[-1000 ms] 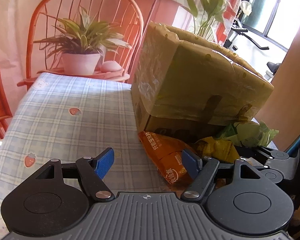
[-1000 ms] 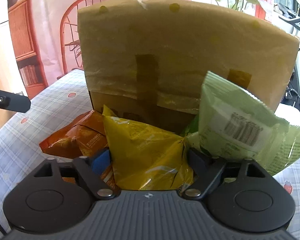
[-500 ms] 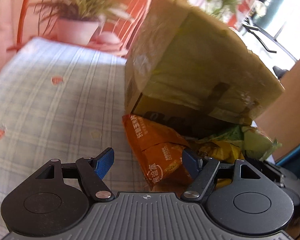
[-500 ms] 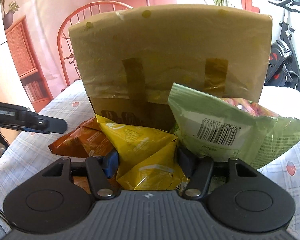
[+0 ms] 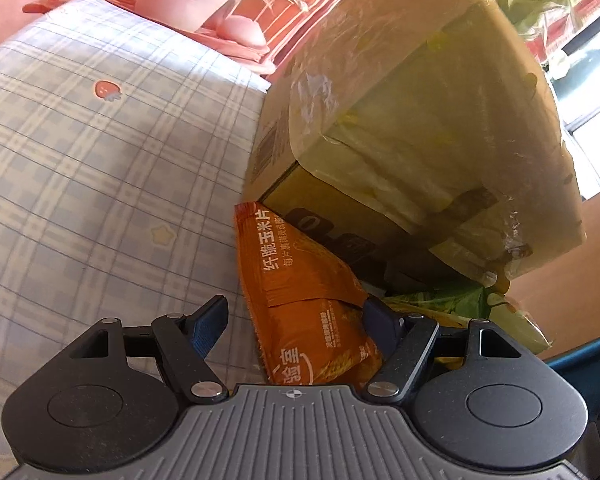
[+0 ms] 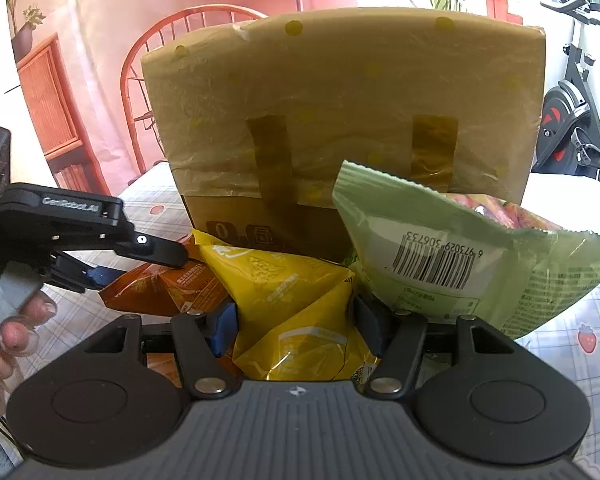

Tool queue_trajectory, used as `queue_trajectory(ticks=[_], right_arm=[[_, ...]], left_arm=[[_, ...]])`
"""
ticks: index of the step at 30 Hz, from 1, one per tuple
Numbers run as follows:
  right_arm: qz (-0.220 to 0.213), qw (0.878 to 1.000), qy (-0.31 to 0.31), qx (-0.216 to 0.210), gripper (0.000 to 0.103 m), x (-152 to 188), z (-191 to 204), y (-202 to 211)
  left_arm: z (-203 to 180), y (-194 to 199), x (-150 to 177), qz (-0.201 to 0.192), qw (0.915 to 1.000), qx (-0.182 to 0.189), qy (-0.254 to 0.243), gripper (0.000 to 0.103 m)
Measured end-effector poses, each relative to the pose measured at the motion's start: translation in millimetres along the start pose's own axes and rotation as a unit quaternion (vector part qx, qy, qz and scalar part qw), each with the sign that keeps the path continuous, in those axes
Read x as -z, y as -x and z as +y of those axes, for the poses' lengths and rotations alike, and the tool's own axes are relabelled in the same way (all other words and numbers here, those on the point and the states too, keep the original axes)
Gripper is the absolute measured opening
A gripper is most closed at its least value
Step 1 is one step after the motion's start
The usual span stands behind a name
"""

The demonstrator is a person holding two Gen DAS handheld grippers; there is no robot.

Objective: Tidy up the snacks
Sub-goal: 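Grasp the orange corn snack bag with the left tool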

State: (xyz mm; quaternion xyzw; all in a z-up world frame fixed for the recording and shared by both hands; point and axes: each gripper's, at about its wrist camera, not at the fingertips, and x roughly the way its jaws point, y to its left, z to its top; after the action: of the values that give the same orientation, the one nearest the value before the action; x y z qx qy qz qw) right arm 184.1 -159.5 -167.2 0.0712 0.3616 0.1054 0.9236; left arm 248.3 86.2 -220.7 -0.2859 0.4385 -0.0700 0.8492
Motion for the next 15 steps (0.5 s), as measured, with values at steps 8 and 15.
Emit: queue_trajectory(ticks=[8,15], right_arm=[[-0.001,1.000,-0.001,0.001,0.063,0.4,0.7,0.1],[-0.005,1.000,-0.009,0.004,0.062,1.1,-1.4,3.5]], left_arm=[[-3.1,-5.5,2.5,-0.005,0.9999,0.014,0.003,0.065],[-15.0,14.4,8.5,-0.022,0.9994,0.010,-0.022,0.048]])
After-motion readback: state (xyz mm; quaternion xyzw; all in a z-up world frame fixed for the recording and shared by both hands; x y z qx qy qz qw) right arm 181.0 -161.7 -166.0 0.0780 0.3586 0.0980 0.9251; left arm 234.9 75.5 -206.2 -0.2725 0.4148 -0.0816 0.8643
